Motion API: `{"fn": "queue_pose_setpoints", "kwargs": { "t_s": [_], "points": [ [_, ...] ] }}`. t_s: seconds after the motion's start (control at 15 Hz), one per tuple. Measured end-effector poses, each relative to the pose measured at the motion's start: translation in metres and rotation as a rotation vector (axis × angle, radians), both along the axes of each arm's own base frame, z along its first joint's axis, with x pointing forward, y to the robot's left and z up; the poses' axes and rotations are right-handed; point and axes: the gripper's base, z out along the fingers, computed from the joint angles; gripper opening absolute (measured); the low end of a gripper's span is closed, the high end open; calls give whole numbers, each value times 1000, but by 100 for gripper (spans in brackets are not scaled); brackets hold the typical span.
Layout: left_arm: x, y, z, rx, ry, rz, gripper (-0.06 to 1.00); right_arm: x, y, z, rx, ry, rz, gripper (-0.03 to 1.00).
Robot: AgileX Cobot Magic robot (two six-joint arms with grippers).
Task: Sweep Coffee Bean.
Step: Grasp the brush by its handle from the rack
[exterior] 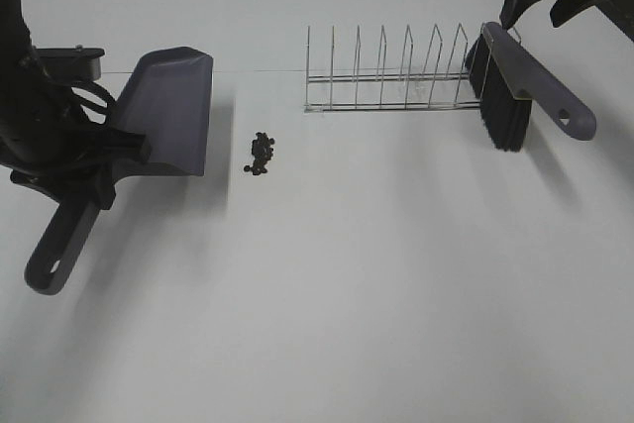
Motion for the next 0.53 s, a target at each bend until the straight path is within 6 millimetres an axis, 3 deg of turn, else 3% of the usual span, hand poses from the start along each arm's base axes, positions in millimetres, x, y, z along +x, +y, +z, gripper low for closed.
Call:
{"fn": "queue_pose_setpoints", "kwargs": {
  "t_s": [0.2, 0.53],
  "points": [
    [0, 0, 0, 0, 0, 0, 32, 22, -2, -30, -4, 23, -2, 52],
    [0, 0, 0, 0, -1, 0, 32, 35, -24, -62, 1, 32, -53, 52]
  ]
}}
